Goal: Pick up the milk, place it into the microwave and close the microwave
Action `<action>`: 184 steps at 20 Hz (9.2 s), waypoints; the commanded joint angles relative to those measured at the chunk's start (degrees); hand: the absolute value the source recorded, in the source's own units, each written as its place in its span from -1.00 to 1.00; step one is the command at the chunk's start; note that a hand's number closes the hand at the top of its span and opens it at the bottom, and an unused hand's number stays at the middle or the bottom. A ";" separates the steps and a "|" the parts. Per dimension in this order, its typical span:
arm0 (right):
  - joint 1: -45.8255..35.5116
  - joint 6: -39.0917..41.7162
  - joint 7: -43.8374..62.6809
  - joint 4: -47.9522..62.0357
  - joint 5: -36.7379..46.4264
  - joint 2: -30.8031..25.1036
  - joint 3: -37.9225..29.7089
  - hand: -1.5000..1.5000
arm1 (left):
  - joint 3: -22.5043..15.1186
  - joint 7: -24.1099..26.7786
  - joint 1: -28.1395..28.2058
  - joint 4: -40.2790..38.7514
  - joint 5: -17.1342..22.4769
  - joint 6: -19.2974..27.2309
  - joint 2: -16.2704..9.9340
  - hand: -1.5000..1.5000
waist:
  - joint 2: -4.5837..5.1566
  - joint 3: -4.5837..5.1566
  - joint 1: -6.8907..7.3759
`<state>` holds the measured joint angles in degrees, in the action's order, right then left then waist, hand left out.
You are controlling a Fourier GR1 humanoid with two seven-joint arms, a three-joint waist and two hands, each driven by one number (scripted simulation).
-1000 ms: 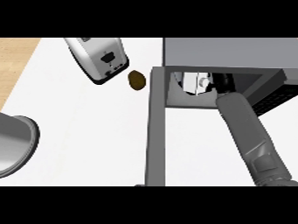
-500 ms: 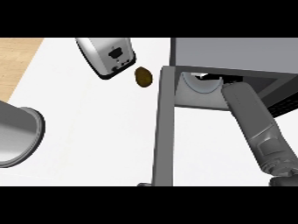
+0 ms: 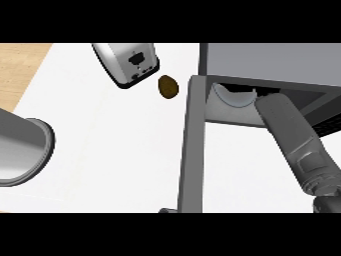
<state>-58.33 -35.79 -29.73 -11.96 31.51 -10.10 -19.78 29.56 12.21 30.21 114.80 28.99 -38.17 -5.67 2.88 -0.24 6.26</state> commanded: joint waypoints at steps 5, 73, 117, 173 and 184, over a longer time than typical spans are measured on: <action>-0.04 6.38 -6.25 1.64 -2.72 -0.33 -2.52 -1.00 | -2.10 -0.01 -1.62 -0.04 -2.47 -1.26 0.31 -1.00 | -0.26 -0.05 -0.67; 83.74 54.50 -7.75 -90.44 -31.99 4.18 4.64 -1.00 | -69.86 4.38 -48.10 -55.15 -34.42 27.06 5.66 1.00 | -2.54 0.35 -8.96; 76.19 64.54 7.87 -106.48 -50.24 -9.49 1.66 -1.00 | -71.85 13.36 -80.99 -65.85 13.43 66.03 5.67 1.00 | 1.81 0.66 -23.16; 58.69 68.77 12.59 -86.83 -63.84 -27.57 -11.68 -1.00 | -76.89 27.52 -85.69 -73.53 29.00 65.53 5.67 1.00 | 3.15 0.03 -24.83; 55.77 71.72 12.42 -81.33 -66.47 -31.01 -12.88 -1.00 | -78.58 28.69 -86.47 -74.37 30.81 65.88 5.67 1.00 | 3.13 0.00 -24.87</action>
<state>-1.71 35.01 -17.18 -95.06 -33.96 -40.07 -32.07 -50.68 42.93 -51.44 44.96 58.72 28.52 -0.12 5.27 -0.38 -17.64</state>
